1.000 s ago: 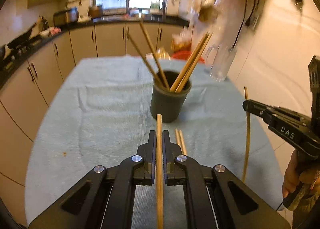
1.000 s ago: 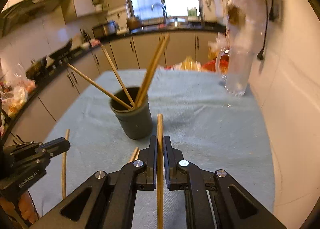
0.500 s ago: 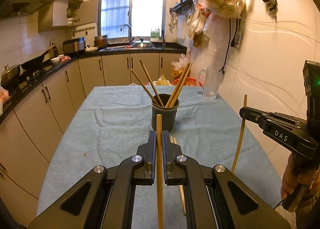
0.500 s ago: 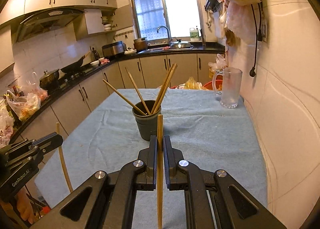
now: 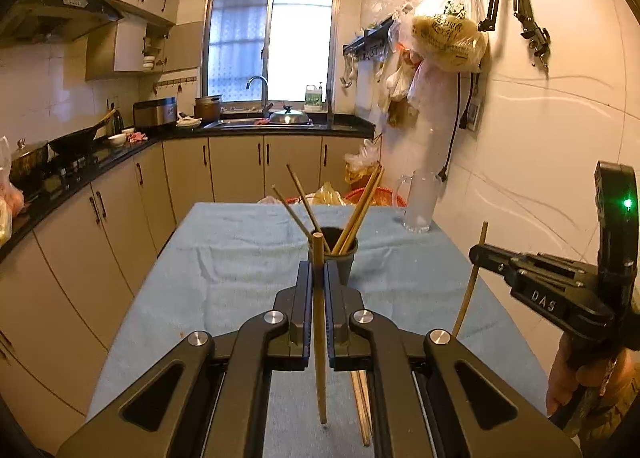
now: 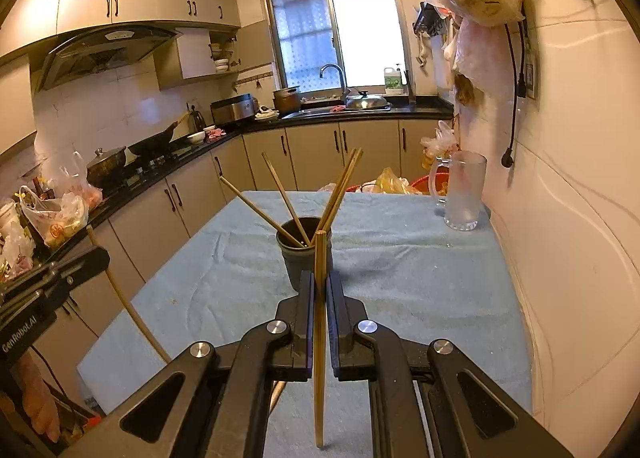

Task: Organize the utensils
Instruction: 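Raise both held chopsticks and carry them above the holder cup, then lower the chopsticks into the cup and open both tools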

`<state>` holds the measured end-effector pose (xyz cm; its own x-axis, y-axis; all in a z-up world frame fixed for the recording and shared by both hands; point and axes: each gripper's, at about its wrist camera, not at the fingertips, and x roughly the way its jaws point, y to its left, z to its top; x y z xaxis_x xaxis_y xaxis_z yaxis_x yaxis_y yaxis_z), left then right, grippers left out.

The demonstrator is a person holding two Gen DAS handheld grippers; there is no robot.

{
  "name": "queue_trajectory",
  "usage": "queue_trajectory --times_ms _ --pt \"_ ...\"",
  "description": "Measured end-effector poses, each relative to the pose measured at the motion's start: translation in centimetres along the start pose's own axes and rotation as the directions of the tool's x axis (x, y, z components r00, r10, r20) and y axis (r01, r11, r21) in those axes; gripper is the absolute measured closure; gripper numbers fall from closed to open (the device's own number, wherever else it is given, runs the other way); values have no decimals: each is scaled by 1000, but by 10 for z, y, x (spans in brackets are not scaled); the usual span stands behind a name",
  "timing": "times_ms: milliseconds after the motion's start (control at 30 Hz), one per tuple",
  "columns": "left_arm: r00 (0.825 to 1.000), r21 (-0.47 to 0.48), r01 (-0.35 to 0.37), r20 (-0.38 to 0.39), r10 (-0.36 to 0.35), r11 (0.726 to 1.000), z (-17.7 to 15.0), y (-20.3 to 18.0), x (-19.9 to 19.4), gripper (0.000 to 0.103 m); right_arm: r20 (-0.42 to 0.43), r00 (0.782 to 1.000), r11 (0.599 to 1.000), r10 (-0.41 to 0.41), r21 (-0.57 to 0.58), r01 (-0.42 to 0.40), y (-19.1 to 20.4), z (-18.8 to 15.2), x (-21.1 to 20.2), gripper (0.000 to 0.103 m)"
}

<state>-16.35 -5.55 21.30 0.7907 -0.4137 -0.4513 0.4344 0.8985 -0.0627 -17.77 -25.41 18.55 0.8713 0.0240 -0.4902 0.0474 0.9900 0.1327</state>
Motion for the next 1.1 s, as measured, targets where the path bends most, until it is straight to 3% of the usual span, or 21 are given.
queue_trajectory --times_ms 333,800,1100 --pt "1000 37 27 12 -27 999 47 -2 14 98 41 999 1000 11 -6 -11 2 35 8 97" --pt "994 -20 8 107 -5 1000 157 7 75 98 184 983 999 5 39 -13 1 147 49 97" --pt "997 -85 32 78 -26 996 173 13 139 98 207 978 986 23 156 -56 -18 169 105 97"
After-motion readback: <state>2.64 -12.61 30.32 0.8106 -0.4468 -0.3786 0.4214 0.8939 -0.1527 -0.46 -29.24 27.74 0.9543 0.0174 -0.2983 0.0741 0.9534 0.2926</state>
